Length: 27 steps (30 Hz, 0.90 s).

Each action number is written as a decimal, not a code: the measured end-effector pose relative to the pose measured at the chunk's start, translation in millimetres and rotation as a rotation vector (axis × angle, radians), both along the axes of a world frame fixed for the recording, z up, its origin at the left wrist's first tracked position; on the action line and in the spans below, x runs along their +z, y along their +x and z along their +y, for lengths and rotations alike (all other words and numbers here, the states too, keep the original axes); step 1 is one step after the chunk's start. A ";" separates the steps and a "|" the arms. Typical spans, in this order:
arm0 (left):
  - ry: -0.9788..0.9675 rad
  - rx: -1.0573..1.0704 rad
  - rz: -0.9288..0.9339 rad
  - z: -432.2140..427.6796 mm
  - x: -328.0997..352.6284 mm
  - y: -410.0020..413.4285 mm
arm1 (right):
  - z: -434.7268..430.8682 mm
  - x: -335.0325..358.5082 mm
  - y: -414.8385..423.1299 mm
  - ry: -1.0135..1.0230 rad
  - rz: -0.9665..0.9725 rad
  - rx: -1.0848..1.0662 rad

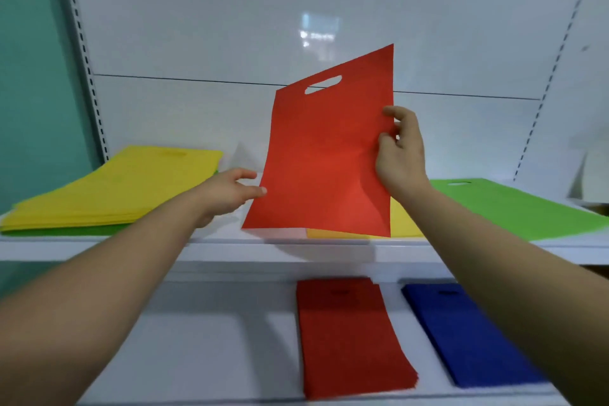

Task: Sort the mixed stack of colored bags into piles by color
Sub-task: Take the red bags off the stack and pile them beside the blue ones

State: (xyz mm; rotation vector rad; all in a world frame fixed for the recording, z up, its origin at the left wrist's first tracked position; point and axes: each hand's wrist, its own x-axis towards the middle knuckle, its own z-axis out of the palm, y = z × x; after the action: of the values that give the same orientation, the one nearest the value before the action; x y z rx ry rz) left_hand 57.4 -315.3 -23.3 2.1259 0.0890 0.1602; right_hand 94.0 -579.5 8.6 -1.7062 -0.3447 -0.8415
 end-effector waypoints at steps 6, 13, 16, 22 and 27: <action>-0.132 -0.040 0.042 -90.4 -23.2 -9.8 | -66.3 1.0 -30.8 -0.005 -0.028 0.051; -0.423 -0.111 0.051 -130.9 -19.5 -33.8 | -112.8 10.1 -60.3 -0.011 -0.061 0.034; -0.404 -0.079 -0.085 -137.1 -16.4 -43.9 | -122.6 9.0 -71.9 -0.082 -0.013 -0.004; -0.153 0.025 -0.264 -132.2 -21.5 -82.6 | -130.5 -10.3 -85.4 -0.287 0.158 -0.112; -0.084 0.080 -0.311 -129.7 -43.6 -127.6 | -123.2 -48.9 -103.1 -0.361 0.250 -0.106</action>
State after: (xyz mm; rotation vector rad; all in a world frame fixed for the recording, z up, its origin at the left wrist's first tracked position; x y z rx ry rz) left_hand -70.2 -445.0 -66.8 1.9902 -0.0029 0.5222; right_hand -9.2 -702.8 -40.3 -2.1569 -0.2464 -0.6577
